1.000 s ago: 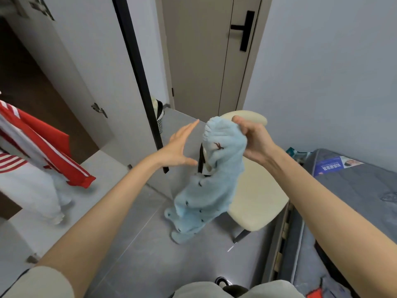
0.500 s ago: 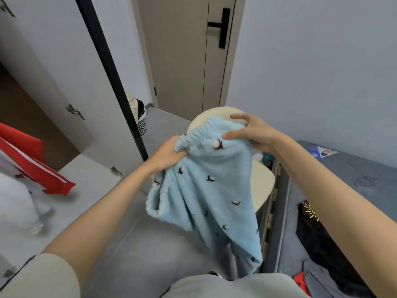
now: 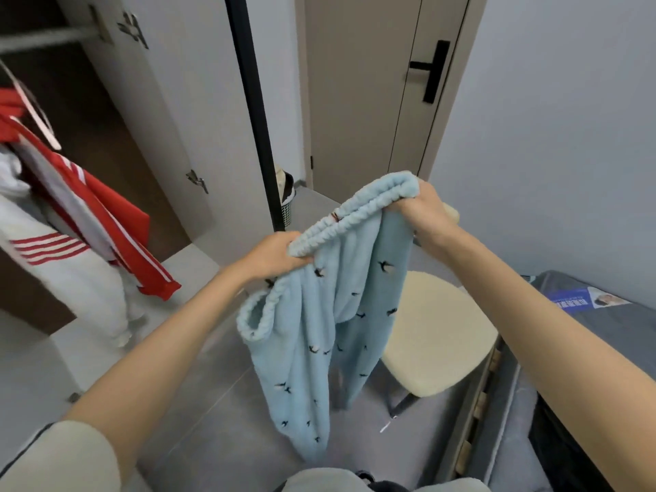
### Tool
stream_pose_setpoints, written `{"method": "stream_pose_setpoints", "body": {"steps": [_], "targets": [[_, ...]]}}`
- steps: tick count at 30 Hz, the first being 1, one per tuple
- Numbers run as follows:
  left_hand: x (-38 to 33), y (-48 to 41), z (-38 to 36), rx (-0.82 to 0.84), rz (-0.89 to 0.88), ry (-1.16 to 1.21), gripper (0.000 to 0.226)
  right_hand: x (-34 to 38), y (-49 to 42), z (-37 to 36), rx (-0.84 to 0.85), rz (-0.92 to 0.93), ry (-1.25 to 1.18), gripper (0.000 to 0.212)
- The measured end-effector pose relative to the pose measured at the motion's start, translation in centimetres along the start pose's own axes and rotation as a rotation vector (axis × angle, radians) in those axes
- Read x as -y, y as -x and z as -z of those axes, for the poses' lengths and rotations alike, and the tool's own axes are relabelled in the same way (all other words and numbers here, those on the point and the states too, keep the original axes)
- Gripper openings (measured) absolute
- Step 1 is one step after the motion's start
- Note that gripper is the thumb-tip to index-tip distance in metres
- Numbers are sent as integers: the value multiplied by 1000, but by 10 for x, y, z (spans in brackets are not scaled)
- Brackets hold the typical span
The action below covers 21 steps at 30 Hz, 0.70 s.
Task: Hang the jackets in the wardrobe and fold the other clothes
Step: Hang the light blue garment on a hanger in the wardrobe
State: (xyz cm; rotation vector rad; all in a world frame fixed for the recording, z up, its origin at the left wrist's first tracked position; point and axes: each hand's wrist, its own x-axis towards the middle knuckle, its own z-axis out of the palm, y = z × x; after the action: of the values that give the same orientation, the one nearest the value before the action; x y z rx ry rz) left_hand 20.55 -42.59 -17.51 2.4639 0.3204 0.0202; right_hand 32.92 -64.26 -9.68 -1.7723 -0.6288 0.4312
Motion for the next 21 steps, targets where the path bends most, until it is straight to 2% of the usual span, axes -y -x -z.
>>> {"method": "stream_pose_setpoints", "body": {"steps": [3, 5, 8, 12, 14, 16, 21], "targets": [[33, 29, 2, 17, 121, 39, 25, 9, -10, -20, -101, -104, -260, 20], [50, 47, 9, -21, 236, 7, 28, 11, -17, -27, -119, -146, -282, 14], [62, 68, 21, -192, 367, 8, 32, 7, -23, -42, -78, -96, -187, 11], [56, 86, 39, -547, 434, 232, 15, -10, -30, -69, 88, 50, 45, 32], [51, 95, 50, -633, 489, 271, 17, -17, -31, -85, 195, 110, 218, 38], [47, 104, 60, -672, 522, 300, 13, -23, -31, -102, 267, 155, 290, 29], [43, 133, 86, -876, 564, 494, 21, -16, -42, -141, 222, 293, 308, 31]]}}
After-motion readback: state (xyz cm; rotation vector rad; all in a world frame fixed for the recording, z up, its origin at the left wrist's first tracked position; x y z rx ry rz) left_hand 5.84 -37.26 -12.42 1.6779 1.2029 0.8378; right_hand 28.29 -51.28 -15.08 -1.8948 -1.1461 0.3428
